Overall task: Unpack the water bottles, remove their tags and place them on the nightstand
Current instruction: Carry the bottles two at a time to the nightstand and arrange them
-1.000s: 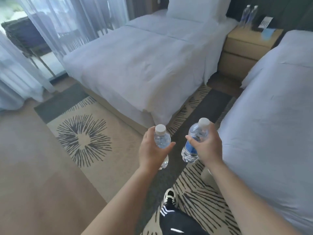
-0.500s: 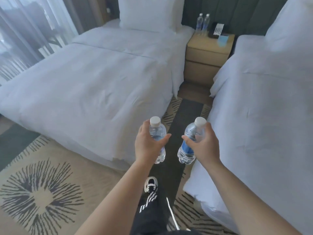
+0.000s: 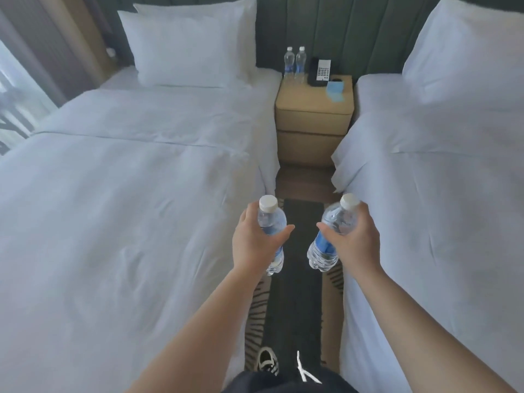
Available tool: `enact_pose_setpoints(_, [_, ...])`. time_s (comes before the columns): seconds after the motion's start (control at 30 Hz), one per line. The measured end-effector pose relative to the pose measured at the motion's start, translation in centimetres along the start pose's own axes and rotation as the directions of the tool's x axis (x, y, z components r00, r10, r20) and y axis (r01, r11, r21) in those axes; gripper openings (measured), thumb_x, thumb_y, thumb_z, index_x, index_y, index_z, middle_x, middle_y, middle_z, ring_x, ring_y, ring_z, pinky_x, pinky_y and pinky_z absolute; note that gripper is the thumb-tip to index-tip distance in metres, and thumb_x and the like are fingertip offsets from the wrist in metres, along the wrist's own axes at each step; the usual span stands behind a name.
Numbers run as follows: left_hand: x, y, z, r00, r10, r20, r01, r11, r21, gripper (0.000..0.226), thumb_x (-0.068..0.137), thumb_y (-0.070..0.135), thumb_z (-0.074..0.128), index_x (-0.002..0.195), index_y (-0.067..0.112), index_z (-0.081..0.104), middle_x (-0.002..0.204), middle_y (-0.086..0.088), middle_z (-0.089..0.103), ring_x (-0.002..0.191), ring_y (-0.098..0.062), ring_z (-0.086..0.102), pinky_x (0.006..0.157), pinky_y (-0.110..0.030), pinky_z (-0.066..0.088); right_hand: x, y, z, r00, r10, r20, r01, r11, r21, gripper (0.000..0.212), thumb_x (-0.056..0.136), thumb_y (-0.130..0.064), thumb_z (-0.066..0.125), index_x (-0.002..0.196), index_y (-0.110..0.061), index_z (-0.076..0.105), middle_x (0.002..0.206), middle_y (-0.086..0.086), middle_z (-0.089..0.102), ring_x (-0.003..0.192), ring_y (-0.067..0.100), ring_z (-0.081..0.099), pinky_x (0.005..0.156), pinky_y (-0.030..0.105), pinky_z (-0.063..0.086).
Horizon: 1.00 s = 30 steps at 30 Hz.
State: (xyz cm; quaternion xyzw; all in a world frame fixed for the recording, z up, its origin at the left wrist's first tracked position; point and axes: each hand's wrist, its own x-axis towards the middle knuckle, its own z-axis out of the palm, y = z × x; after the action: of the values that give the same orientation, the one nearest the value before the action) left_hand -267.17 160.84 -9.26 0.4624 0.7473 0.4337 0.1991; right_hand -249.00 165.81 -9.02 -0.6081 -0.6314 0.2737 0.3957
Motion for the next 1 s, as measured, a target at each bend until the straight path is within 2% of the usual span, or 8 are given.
enact_pose_setpoints(0.2, [10.7, 0.4, 2.8, 0.999, 0.023, 0.037, -0.022, 1.000, -0.007, 0.061, 0.066, 0.051, 0.080, 0.111, 0.040, 0.040, 0.100, 0.021, 0.051, 0.087, -0.007, 0.055, 0.070, -0.023, 0.041, 9.1, -0.2, 3.5, 0.998, 0.052, -0.044, -0.053, 0.998, -0.022, 0.072, 0.070, -0.041, 0.081, 0.129, -0.020, 0.045, 0.129, 0.001, 0.057, 0.116, 0.021, 0.056, 0.095, 0.038, 0.050])
enact_pose_setpoints(0.43, [23.0, 0.8, 9.1, 0.995, 0.037, 0.092, -0.037, 0.999, -0.002, 0.062, 0.068, 0.048, 0.081, 0.118, 0.030, 0.047, 0.111, 0.010, 0.060, 0.096, -0.012, 0.059, 0.078, -0.032, 0.053, 21.6, 2.4, 7.2, 0.997, 0.059, -0.044, -0.061, 0.997, -0.048, 0.070, 0.069, -0.042, 0.081, 0.126, -0.023, 0.045, 0.124, -0.001, 0.059, 0.111, 0.020, 0.058, 0.083, 0.026, 0.047])
enact_pose_setpoints(0.6, [33.9, 3.2, 15.2, 0.994, 0.049, 0.097, -0.048, 0.999, -0.010, 0.063, 0.068, 0.045, 0.082, 0.119, 0.028, 0.048, 0.113, 0.007, 0.061, 0.097, -0.013, 0.059, 0.081, -0.039, 0.055, 34.0, 4.2, 9.3, 0.998, 0.057, -0.034, -0.059, 0.997, -0.053, 0.071, 0.069, -0.042, 0.082, 0.127, -0.021, 0.045, 0.126, 0.000, 0.059, 0.114, 0.021, 0.057, 0.089, 0.035, 0.053])
enact_pose_setpoints(0.8, [46.3, 7.1, 21.5, 0.996, 0.016, 0.091, -0.012, 0.999, -0.050, 0.057, 0.067, 0.044, 0.082, 0.111, 0.029, 0.049, 0.107, 0.010, 0.060, 0.095, -0.014, 0.060, 0.079, -0.038, 0.054, 48.0, 5.2, 10.2, 0.998, 0.062, 0.018, -0.061, 0.997, -0.044, 0.070, 0.069, -0.037, 0.083, 0.126, -0.020, 0.046, 0.123, 0.000, 0.059, 0.110, 0.020, 0.057, 0.086, 0.033, 0.051])
enact_pose_setpoints(1.0, [56.0, 9.2, 25.9, 0.996, 0.008, 0.087, -0.002, 0.998, -0.061, 0.062, 0.067, 0.043, 0.083, 0.117, 0.026, 0.050, 0.111, 0.006, 0.061, 0.098, -0.014, 0.059, 0.081, -0.038, 0.055, 58.8, 5.7, 11.7, 0.998, 0.063, 0.020, -0.062, 0.998, -0.030, 0.068, 0.069, -0.037, 0.083, 0.125, -0.019, 0.047, 0.119, 0.000, 0.061, 0.108, 0.019, 0.058, 0.086, 0.033, 0.051])
